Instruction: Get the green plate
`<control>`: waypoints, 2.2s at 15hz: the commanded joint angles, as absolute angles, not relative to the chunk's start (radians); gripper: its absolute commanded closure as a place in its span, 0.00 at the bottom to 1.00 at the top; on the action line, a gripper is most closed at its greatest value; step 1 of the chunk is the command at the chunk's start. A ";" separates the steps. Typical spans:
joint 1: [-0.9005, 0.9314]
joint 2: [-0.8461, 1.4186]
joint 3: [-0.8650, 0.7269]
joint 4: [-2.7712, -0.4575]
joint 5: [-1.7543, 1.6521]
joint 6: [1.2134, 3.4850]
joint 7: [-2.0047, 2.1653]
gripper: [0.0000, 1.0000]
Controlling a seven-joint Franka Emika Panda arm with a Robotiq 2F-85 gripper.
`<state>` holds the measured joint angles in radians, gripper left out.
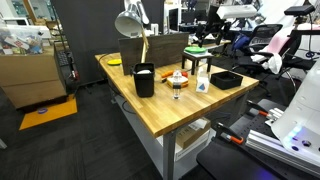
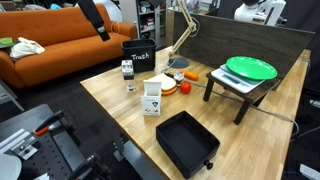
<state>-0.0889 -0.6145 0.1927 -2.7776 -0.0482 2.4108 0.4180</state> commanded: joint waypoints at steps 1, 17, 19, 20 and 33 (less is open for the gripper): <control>-0.103 -0.609 0.191 -2.773 -0.074 2.421 0.420 0.00; -0.267 -0.510 0.042 -2.629 -0.220 2.506 0.323 0.00; -0.267 -0.511 0.042 -2.628 -0.220 2.506 0.323 0.00; -0.267 -0.511 0.042 -2.628 -0.220 2.506 0.323 0.00; -0.287 -0.244 -0.101 -2.389 -0.225 2.607 0.165 0.00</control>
<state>-0.3088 -0.3521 -0.0588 -2.4788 -0.2484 2.5895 0.2371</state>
